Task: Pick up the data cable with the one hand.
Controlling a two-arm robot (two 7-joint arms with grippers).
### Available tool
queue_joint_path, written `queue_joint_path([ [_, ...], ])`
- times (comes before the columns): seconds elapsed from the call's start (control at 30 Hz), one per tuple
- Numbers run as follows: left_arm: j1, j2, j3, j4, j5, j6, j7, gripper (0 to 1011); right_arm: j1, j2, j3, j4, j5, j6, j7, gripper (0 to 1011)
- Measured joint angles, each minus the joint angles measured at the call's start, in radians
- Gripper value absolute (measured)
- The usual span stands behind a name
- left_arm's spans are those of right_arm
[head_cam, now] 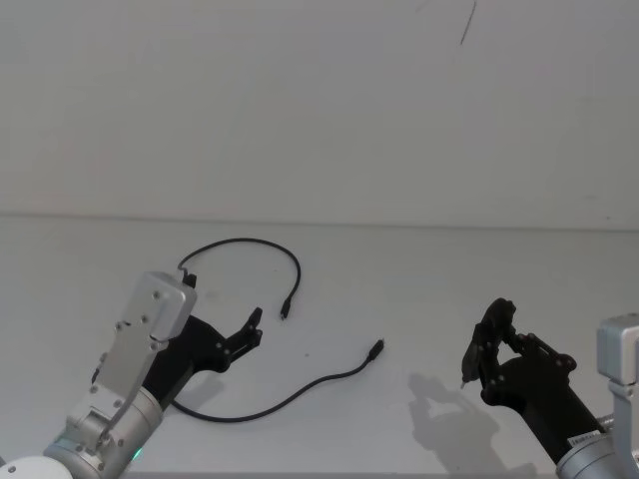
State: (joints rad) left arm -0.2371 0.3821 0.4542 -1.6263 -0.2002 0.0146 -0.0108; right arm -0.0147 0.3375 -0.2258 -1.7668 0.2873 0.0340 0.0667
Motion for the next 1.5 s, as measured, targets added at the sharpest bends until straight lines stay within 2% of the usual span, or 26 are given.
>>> queue_joint_path([
  [0.83, -0.001, -0.001, 0.0, 0.002, -0.001, -0.003, -0.005, 1002, 0.0, 0.0, 0.0, 0.0, 0.0, 0.0, 0.0, 269],
  [1.07, -0.018, -0.002, 0.003, 0.018, -0.017, -0.017, -0.05, 1001, 0.0, 0.0, 0.0, 0.0, 0.0, 0.0, 0.0, 269],
  [1.4, -0.061, -0.001, 0.016, 0.056, -0.063, -0.029, -0.163, 1001, 0.0, 0.0, 0.0, 0.0, 0.0, 0.0, 0.0, 269],
  [1.5, -0.081, 0.0, 0.023, 0.074, -0.086, -0.027, -0.221, 1001, 0.0, 0.0, 0.0, 0.0, 0.0, 0.0, 0.0, 269],
])
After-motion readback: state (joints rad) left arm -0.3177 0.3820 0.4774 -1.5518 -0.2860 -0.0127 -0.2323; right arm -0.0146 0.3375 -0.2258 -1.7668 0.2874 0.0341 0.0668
